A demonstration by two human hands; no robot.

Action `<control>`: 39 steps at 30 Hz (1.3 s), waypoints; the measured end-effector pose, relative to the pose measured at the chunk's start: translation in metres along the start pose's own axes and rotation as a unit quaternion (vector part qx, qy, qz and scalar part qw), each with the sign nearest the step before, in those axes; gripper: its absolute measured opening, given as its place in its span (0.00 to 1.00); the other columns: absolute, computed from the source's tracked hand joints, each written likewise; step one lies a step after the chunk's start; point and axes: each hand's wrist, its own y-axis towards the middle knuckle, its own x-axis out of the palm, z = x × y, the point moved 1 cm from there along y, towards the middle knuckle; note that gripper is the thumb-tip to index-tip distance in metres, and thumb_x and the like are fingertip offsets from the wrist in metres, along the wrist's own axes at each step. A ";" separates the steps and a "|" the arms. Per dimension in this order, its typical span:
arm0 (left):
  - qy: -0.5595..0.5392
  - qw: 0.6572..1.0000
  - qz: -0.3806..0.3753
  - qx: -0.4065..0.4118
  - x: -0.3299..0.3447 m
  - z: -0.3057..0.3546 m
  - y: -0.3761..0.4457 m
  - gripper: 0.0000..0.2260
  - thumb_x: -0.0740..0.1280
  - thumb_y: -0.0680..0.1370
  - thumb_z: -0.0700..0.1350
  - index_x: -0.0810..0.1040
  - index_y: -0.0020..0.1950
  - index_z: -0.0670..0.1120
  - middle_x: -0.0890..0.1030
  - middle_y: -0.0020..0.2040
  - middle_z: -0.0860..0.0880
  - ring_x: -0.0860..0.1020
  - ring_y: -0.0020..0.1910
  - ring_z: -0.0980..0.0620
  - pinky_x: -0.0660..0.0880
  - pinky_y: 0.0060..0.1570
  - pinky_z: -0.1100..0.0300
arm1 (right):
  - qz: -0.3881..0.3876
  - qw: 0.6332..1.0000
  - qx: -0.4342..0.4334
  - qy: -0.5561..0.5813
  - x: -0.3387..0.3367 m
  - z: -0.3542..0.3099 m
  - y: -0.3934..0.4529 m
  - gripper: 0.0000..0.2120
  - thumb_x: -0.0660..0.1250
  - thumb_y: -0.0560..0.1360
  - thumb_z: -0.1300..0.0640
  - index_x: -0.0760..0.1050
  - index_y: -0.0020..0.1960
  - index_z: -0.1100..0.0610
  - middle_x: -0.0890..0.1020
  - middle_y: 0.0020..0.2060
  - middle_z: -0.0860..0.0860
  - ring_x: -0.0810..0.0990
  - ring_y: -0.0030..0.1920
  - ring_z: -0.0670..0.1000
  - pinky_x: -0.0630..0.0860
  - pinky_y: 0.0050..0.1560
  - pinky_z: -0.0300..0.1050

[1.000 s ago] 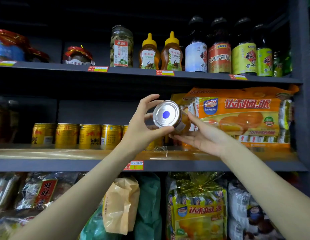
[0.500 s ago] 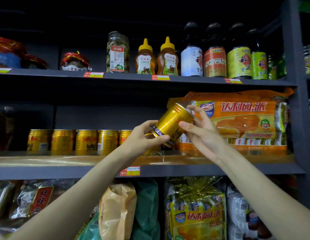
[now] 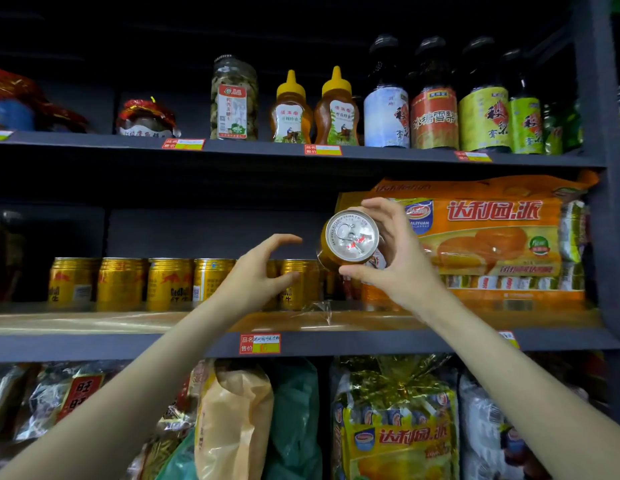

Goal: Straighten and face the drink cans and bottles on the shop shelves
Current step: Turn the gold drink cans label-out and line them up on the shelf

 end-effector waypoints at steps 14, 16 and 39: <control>0.206 0.966 0.118 -0.101 -0.162 -0.105 -0.093 0.16 0.66 0.74 0.34 0.74 0.61 0.41 0.76 0.59 0.43 0.74 0.59 0.44 0.63 0.51 0.64 | -0.055 0.987 0.053 0.143 0.156 -0.059 0.068 0.09 0.71 0.71 0.55 0.75 0.50 0.50 0.80 0.45 0.46 0.78 0.43 0.35 0.75 0.40 0.29; 0.221 0.960 0.115 -0.129 -0.192 -0.125 -0.105 0.17 0.66 0.74 0.36 0.73 0.63 0.41 0.76 0.60 0.43 0.74 0.58 0.43 0.66 0.52 0.60 | -0.068 0.985 0.069 0.144 0.198 -0.069 0.085 0.09 0.71 0.71 0.53 0.75 0.50 0.52 0.80 0.47 0.46 0.78 0.46 0.39 0.74 0.40 0.31; 0.225 0.968 -0.004 -0.114 -0.227 -0.198 -0.123 0.21 0.59 0.77 0.46 0.64 0.69 0.44 0.74 0.63 0.47 0.70 0.65 0.49 0.51 0.72 0.57 | -0.136 0.901 0.100 -0.399 0.384 -0.062 0.106 0.24 0.61 0.73 0.34 0.71 0.56 0.52 0.78 0.57 0.54 0.66 0.67 0.57 0.54 0.68 0.58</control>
